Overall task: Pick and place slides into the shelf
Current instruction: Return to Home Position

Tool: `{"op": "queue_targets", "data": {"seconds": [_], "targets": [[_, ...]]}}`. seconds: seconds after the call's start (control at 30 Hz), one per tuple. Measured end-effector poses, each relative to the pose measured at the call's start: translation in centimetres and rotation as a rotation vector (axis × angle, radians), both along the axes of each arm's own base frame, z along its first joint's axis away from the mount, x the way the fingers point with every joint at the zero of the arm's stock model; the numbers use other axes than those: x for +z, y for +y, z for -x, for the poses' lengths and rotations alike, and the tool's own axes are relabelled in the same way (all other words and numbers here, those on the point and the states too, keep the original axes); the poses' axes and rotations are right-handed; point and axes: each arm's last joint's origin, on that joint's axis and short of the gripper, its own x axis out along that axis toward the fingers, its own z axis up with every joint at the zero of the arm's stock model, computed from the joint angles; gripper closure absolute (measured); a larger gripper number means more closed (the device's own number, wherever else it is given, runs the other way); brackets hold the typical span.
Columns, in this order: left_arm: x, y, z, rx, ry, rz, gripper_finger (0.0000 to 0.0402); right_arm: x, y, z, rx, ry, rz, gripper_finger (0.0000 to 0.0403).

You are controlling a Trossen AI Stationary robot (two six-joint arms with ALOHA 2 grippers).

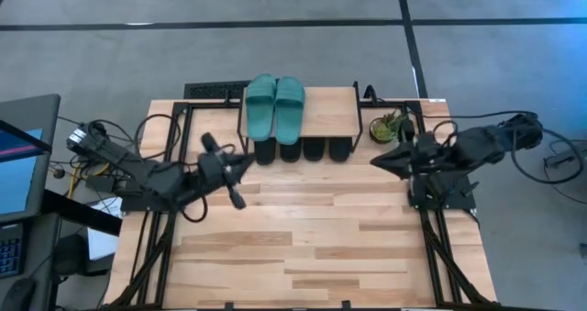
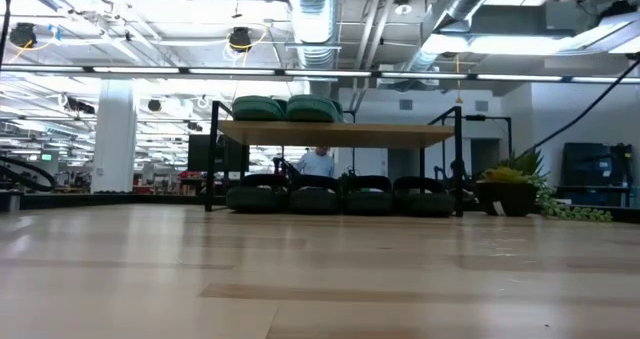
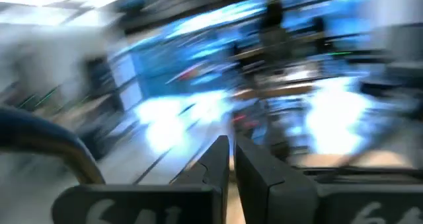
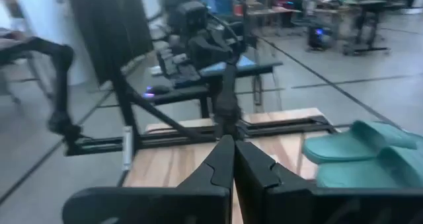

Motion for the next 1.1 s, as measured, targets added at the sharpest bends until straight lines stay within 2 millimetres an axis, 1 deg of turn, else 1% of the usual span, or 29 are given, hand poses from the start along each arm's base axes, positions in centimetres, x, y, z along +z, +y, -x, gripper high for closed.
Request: {"op": "queue_targets", "data": {"seconds": [0.07, 0.1, 0.2, 0.27, 0.43, 0.5, 0.53, 0.63, 0.7, 0.83, 0.9, 0.97, 1.1], "targets": [[0.3, 0.3, -0.5, -0.164, -0.009, -0.107, 0.0388, 0.1, 0.1, 0.1, 0.071, -0.007, 0.07, 0.0403], [0.4, 0.7, -0.7, -0.199, -0.021, -0.123, 0.0388, 0.0, 0.1, 0.1, 0.088, -0.008, 0.098, 0.0403], [0.3, 2.7, -1.4, -0.153, -0.031, -0.056, 0.0388, -0.3, -0.2, -0.5, 0.068, 0.017, 0.113, 0.0403], [-0.1, 4.1, -1.8, -0.12, -0.002, -0.023, 0.0388, -0.6, -0.5, -0.9, 0.092, 0.05, 0.113, 0.0403], [-0.6, 7.3, -2.5, -0.214, 0.015, 0.04, 0.0388, -1.2, -2.0, -1.7, 0.184, 0.097, 0.056, 0.0403], [-1.1, 8.7, -2.6, -0.22, 0.023, 0.068, 0.0388, -1.6, -2.9, -1.7, 0.185, 0.1, 0.045, 0.0403], [-1.3, 9.4, -2.3, -0.215, 0.023, 0.081, 0.0388, -1.9, -3.3, -1.6, 0.182, 0.103, 0.041, 0.0403], [-1.5, 10.7, -0.9, -0.198, -0.007, 0.106, 0.0388, -2.7, -4.3, -1.2, 0.14, 0.074, 0.033, 0.0403], [-2.0, 11.1, 0.6, -0.179, -0.027, 0.11, 0.0388, -4.0, -4.6, -0.8, 0.119, 0.062, 0.027, 0.0403], [-3.1, 11.1, 4.4, -0.132, -0.113, 0.113, 0.0388, -6.5, -4.8, 0.3, 0.096, -0.071, 0.011, 0.0403], [-4.5, 11.0, 6.1, -0.113, -0.136, 0.143, 0.0388, -7.8, -4.8, 0.9, 0.075, -0.13, -0.006, 0.0403], [-5.9, 10.9, 7.3, -0.117, -0.163, 0.173, 0.0388, -9.1, -4.9, 1.2, 0.057, -0.152, -0.021, 0.0403], [-8.7, 10.6, 9.3, -0.104, -0.196, 0.221, 0.0388, -11.7, -5.1, 1.3, 0.019, -0.122, -0.048, 0.0403]]}}
